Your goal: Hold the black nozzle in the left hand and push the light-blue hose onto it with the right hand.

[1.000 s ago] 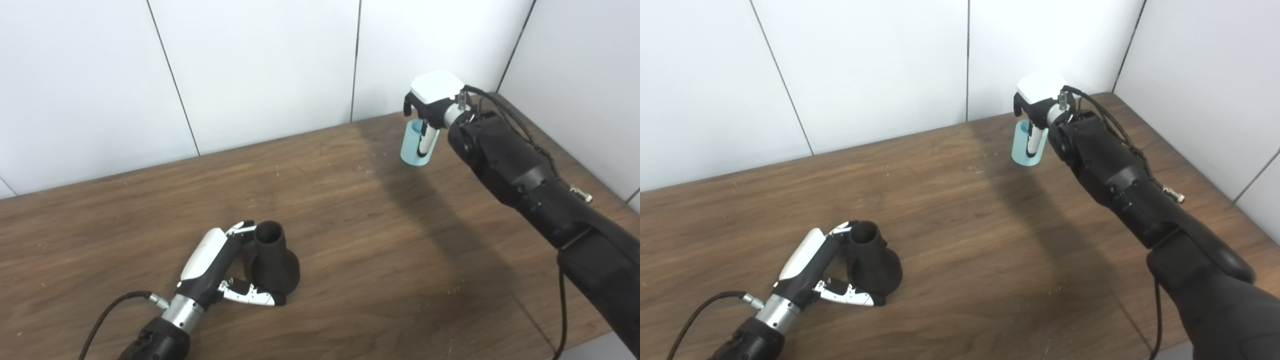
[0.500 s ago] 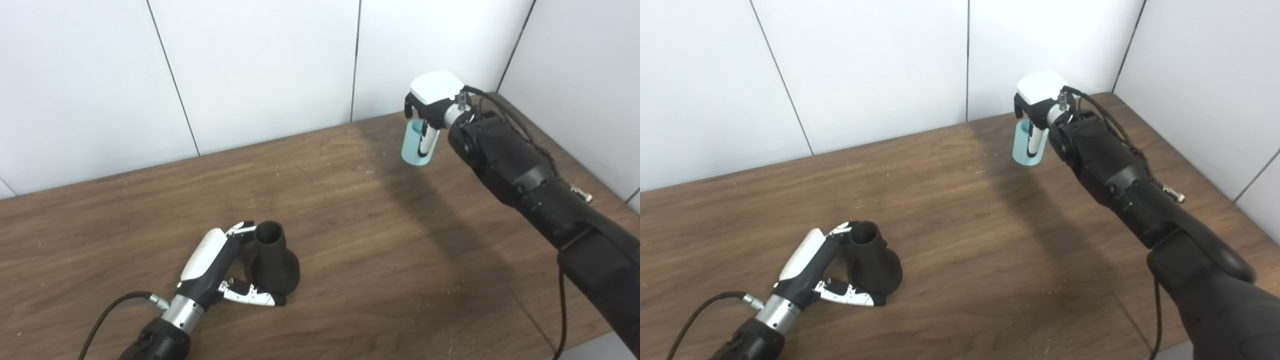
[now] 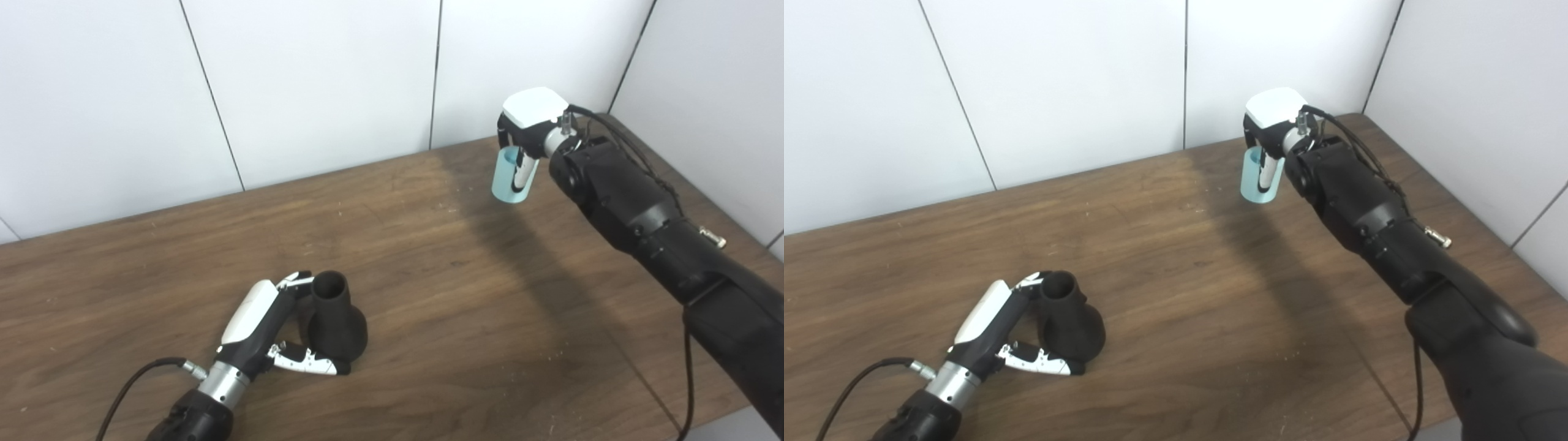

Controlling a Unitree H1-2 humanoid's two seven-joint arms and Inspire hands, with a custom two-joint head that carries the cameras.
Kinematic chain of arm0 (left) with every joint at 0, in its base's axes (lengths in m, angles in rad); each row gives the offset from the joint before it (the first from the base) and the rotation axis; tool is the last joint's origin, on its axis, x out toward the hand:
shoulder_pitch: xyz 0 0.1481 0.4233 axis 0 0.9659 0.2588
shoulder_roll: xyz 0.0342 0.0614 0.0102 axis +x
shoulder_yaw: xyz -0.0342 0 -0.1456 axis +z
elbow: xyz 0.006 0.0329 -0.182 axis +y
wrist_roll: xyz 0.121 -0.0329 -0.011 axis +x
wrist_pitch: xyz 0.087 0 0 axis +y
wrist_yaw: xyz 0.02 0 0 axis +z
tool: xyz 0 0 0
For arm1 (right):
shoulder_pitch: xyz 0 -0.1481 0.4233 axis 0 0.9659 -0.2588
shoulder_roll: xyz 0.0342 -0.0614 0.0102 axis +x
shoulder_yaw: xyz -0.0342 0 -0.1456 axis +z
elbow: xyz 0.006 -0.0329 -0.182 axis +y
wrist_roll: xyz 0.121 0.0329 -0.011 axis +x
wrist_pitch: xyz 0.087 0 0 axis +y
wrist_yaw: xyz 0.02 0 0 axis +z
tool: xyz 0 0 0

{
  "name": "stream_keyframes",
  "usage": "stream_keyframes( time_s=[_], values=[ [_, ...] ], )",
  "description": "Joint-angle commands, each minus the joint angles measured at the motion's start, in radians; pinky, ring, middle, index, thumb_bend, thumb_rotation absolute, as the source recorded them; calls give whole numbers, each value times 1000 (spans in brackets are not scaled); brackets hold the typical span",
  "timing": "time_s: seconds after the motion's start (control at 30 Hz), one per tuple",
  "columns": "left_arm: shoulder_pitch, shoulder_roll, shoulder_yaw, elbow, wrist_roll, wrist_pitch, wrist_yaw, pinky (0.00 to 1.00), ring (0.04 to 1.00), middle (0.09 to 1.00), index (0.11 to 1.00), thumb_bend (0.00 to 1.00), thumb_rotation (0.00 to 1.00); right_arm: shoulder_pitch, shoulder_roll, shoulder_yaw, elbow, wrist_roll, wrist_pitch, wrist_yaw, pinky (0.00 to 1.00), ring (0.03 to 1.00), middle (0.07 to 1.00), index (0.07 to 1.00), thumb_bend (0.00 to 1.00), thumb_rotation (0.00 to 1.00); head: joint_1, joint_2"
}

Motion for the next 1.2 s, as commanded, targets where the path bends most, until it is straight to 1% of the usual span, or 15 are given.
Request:
stream_keyframes(
  time_s=[0.0, 0.2, 0.4, 0.53, 0.6, 0.67, 0.77, 0.8, 0.87, 0.93, 1.0, 1.03, 1.1, 1.17],
  values=[
    [145, 8, -55, 86, 57, 57, -61, 905, 708, 540, 448, 516, 0, -51, -52, -12, -21, -2, -7, 0, 154, 243, 470, 486, 532, 0, -1, 2],
    [144, 9, -55, 82, 59, 61, -62, 904, 708, 540, 448, 516, 0, -50, -56, -8, -26, -8, -15, 7, 153, 243, 471, 486, 532, 0, -1, 2],
    [144, 9, -56, 84, 59, 58, -61, 904, 708, 540, 448, 516, 0, -51, -61, -7, -33, -8, -18, 18, 185, 271, 471, 486, 532, 0, -1, 2],
    [145, 8, -56, 81, 58, 60, -63, 904, 708, 540, 448, 516, 0, -55, -68, -11, -78, -4, -17, 51, 173, 264, 471, 486, 533, 0, 0, 7],
    [145, 8, -57, 77, 58, 62, -64, 904, 708, 540, 448, 516, 0, -59, -69, -13, -88, -2, -21, 61, 136, 228, 470, 485, 533, 0, 3, 7],
    [145, 7, -57, 77, 60, 62, -63, 904, 708, 540, 448, 516, 0, -66, -70, -16, -105, -1, -24, 78, 134, 224, 470, 484, 533, 0, 3, 7],
    [144, 4, -59, 81, 62, 64, -62, 904, 708, 540, 448, 516, 0, -75, -73, -23, -147, 7, -28, 110, 139, 222, 470, 482, 532, 0, 11, 1],
    [143, 2, -60, 81, 63, 67, -63, 904, 708, 540, 448, 516, 0, -76, -73, -28, -172, 13, -31, 121, 163, 242, 421, 492, 526, 0, 16, 0],
    [143, -1, -62, 80, 66, 71, -63, 904, 708, 540, 448, 516, 0, -78, -72, -35, -214, 19, -34, 135, 199, 277, 403, 504, 523, 0, 22, -1],
    [143, -3, -64, 80, 68, 73, -62, 905, 708, 541, 447, 516, 0, -78, -70, -41, -239, 21, -36, 139, 244, 341, 442, 531, 513, 0, 27, -2],
    [144, -7, -67, 83, 73, 74, -58, 905, 708, 541, 447, 516, 0, -72, -62, -45, -281, 20, -37, 140, 261, 356, 456, 540, 511, 0, 46, -20],
    [144, -9, -68, 85, 75, 74, -56, 906, 708, 542, 447, 516, 0, -69, -59, -46, -299, 19, -38, 141, 269, 362, 462, 542, 511, 0, 46, -20],
    [148, -15, -71, 88, 81, 74, -52, 911, 708, 541, 447, 516, 0, -57, -49, -46, -346, 13, -43, 142, 279, 368, 470, 542, 511, 0, 70, -36],
    [150, -20, -74, 94, 87, 73, -48, 917, 708, 541, 447, 516, 0, -45, -40, -43, -388, 11, -52, 141, 280, 369, 471, 541, 512, 0, 77, -39]
  ],
)
